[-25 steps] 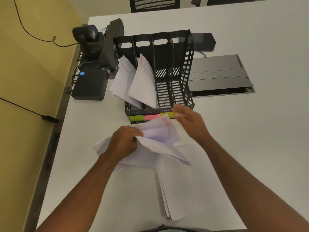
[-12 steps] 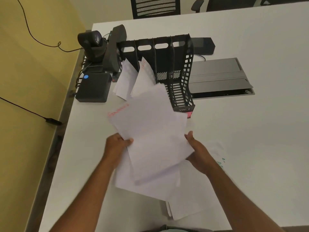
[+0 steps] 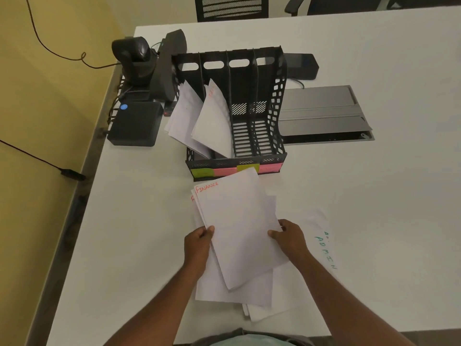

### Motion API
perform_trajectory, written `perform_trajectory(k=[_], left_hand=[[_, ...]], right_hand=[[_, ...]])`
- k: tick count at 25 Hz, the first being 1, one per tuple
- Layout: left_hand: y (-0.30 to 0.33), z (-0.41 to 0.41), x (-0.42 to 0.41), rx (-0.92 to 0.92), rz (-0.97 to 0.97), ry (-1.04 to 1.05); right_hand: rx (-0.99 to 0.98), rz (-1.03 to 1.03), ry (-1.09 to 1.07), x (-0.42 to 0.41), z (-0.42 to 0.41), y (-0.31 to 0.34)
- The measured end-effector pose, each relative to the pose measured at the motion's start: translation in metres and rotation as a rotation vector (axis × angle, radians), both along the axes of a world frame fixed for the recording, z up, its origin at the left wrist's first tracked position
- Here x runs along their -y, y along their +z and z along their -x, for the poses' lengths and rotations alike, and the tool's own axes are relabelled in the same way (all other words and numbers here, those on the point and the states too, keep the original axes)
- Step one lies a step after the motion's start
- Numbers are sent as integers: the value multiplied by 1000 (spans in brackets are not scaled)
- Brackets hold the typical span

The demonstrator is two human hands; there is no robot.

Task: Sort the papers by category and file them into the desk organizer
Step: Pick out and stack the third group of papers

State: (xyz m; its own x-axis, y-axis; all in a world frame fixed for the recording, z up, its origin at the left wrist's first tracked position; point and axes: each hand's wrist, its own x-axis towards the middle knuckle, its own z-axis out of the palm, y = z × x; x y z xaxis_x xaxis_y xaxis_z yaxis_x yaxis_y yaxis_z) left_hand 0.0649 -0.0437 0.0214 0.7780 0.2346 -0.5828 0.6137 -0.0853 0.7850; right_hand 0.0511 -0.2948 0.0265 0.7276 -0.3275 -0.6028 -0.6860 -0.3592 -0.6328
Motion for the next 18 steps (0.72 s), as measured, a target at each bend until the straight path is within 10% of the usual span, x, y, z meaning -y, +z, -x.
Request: perform_trajectory(k=[8, 18], left_hand=[[-3, -14, -1, -6, -74, -1], [-8, -17, -3, -80, 4, -145]], right_hand=[[-75, 225, -1, 0, 37, -18], [-118, -87, -23, 5, 41, -14]])
